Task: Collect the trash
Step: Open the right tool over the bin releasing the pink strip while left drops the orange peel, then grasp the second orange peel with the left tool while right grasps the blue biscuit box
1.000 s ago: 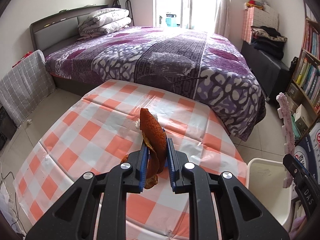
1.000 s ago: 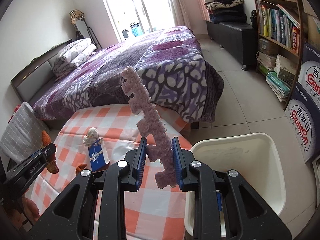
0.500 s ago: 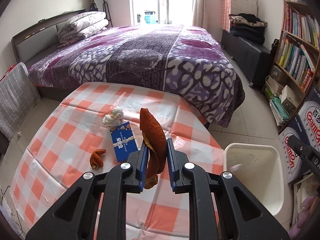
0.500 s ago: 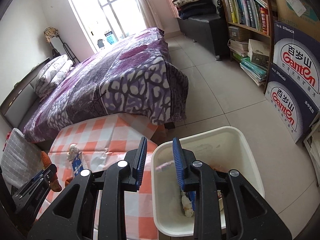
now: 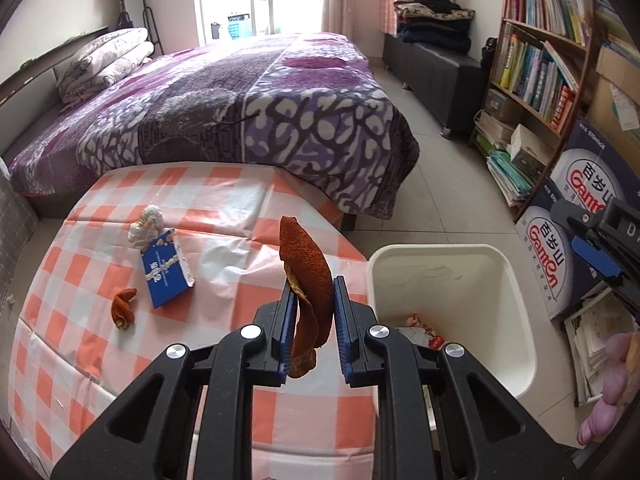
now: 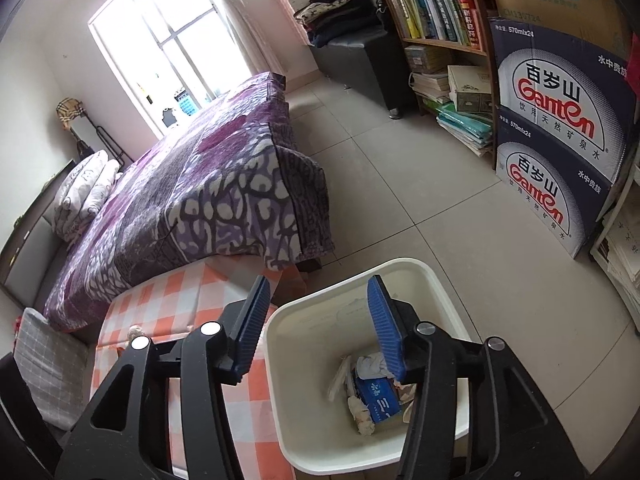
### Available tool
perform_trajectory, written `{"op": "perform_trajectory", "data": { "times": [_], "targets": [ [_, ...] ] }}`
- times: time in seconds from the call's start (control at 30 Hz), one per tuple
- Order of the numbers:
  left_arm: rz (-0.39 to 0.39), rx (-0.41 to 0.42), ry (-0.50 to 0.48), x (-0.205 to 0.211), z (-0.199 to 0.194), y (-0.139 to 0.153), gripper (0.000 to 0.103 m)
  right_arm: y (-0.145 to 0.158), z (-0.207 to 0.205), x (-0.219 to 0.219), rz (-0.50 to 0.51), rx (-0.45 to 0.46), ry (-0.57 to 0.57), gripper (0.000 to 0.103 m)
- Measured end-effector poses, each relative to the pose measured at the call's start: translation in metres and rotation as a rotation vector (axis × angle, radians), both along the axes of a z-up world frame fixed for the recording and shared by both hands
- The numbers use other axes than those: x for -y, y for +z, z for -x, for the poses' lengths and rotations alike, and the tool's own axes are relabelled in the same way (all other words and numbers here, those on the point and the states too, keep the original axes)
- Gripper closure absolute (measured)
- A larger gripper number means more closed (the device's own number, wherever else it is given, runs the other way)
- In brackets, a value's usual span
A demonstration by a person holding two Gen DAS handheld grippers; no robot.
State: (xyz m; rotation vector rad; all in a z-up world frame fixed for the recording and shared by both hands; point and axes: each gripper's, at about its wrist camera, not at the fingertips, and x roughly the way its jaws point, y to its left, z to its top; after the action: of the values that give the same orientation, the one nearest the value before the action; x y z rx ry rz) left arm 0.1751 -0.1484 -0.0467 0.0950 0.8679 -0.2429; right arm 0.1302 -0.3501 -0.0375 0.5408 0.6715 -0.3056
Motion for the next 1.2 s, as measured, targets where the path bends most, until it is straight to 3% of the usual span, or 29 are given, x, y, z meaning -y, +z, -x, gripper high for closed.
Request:
{"op": "perform_trajectory", "data": {
  "times": [0.2, 0.3, 0.4, 0.57, 0.6, 0.67, 0.7, 1.1, 1.2],
  "targets": [
    [0.065, -0.083, -0.075, 0.02, 0.002, -0.012, 0.085, -0.001, 0.007, 0.013, 0.0, 0.0, -0.053, 0.032],
    [0.093, -0.113, -0.101, 0.029, 0.002, -0.015, 0.085, -0.001, 0.011, 0.02, -0.021, 0.005, -0.073, 0.027],
    [0.113, -0.136, -0.133, 0.037, 0.003, -0.017, 0.084, 0.0, 0.014, 0.026, -0.021, 0.011, -0.096, 0.015],
    [0.158, -0.174, -0.178, 0.047, 0.004, -0.021, 0.083, -0.001, 0.017, 0.031, -0.019, 0.002, -0.116, 0.012],
    [0.168, -0.178, -0.19, 0.049, 0.004, -0.022, 0.081, -0.001, 0.017, 0.032, -0.022, -0.001, -0.121, 0.012],
    [0.179, -0.182, -0.207, 0.051, 0.005, -0.023, 0.054, -0.002, 0.018, 0.035, -0.03, -0.006, -0.131, 0.012],
    [0.183, -0.179, -0.208, 0.05, 0.006, -0.024, 0.051, -0.003, 0.018, 0.037, -0.032, -0.009, -0.138, 0.011],
    [0.153, -0.215, -0.12, 0.029, -0.006, -0.036, 0.037, -0.011, 0.01, 0.031, -0.054, -0.056, -0.142, 0.007],
    [0.12, -0.219, -0.077, 0.019, -0.01, -0.041, 0.028, -0.016, 0.006, 0.028, -0.063, -0.087, -0.136, 0.007]
  ]
}}
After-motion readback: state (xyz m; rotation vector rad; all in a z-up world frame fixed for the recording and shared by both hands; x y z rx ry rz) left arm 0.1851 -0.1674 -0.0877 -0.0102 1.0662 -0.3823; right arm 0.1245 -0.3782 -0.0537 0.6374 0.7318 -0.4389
